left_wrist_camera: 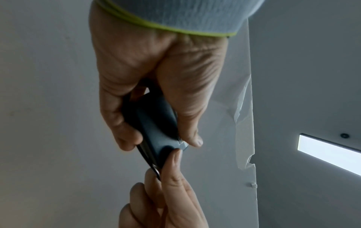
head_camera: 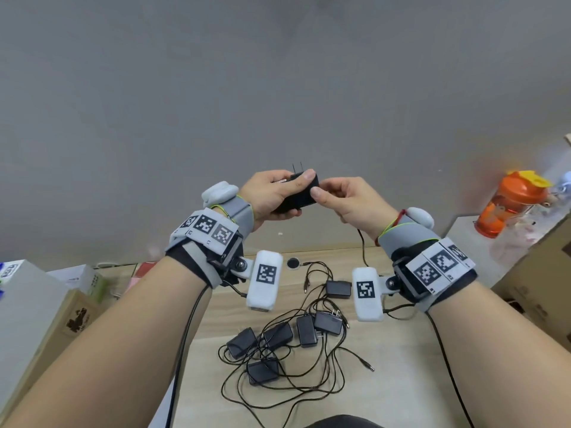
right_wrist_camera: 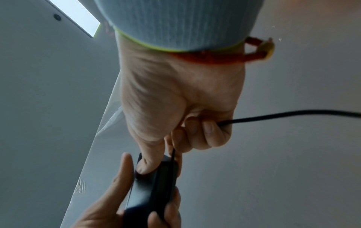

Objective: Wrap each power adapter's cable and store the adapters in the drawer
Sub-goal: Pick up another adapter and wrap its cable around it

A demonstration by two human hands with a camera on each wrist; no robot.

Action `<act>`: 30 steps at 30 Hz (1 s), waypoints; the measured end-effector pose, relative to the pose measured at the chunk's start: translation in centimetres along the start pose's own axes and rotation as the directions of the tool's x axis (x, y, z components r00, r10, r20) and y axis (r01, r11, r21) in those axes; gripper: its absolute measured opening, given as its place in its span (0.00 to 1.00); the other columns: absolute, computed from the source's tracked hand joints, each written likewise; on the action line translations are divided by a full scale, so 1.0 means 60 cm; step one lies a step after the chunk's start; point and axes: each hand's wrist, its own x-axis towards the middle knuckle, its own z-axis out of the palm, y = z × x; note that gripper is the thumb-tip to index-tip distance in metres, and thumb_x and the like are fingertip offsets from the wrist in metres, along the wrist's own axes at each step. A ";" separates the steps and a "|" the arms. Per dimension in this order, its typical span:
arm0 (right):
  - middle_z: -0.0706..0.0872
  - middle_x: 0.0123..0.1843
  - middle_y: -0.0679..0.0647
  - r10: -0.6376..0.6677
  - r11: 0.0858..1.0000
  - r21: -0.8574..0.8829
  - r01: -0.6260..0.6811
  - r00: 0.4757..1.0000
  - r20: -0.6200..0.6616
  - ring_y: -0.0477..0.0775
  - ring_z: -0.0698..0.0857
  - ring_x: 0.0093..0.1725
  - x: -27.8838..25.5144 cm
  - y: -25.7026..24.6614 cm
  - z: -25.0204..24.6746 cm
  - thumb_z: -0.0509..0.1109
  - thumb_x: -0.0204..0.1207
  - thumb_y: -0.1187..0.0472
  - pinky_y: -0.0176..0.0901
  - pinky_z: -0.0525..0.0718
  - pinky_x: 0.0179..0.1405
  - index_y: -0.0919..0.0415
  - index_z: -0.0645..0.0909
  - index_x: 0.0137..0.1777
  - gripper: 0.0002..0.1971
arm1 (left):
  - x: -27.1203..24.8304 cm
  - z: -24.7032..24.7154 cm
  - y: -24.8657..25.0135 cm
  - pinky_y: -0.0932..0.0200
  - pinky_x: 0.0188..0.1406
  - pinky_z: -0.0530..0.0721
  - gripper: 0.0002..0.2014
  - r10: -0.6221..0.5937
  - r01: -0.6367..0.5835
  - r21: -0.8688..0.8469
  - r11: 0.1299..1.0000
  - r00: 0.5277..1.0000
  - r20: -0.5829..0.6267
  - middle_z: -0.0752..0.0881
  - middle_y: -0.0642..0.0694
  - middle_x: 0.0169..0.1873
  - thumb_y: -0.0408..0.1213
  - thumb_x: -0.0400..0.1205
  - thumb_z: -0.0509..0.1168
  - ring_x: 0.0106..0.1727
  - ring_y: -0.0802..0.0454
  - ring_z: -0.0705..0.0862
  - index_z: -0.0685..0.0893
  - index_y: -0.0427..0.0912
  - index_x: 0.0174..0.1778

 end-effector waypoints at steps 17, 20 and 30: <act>0.84 0.30 0.47 -0.032 0.995 -0.099 0.033 0.999 0.017 0.39 0.76 0.31 0.009 -0.012 -0.032 0.77 0.76 0.59 0.27 0.74 0.37 0.63 0.89 0.41 0.07 | 0.028 -0.019 -0.020 0.54 0.37 0.92 0.19 0.060 -0.025 0.456 0.890 0.996 -0.062 0.91 0.44 0.39 0.48 0.67 0.83 0.35 0.48 0.90 0.91 0.46 0.50; 0.83 0.27 0.45 -0.045 0.995 -0.088 0.043 0.999 -0.028 0.39 0.76 0.29 0.018 -0.013 -0.033 0.77 0.76 0.59 0.27 0.75 0.37 0.60 0.87 0.39 0.06 | 0.018 -0.013 -0.022 0.50 0.41 0.92 0.15 0.078 -0.055 0.525 0.849 0.997 -0.021 0.92 0.47 0.33 0.52 0.64 0.83 0.32 0.47 0.90 0.91 0.51 0.41; 0.77 0.18 0.34 -0.086 0.990 -0.121 0.079 0.995 -0.059 0.34 0.74 0.21 0.031 -0.007 -0.023 0.70 0.82 0.63 0.21 0.69 0.28 0.64 0.83 0.42 0.08 | 0.012 -0.007 -0.015 0.43 0.41 0.91 0.14 0.130 -0.165 0.419 0.893 0.985 0.111 0.89 0.47 0.29 0.50 0.63 0.84 0.29 0.47 0.86 0.91 0.50 0.39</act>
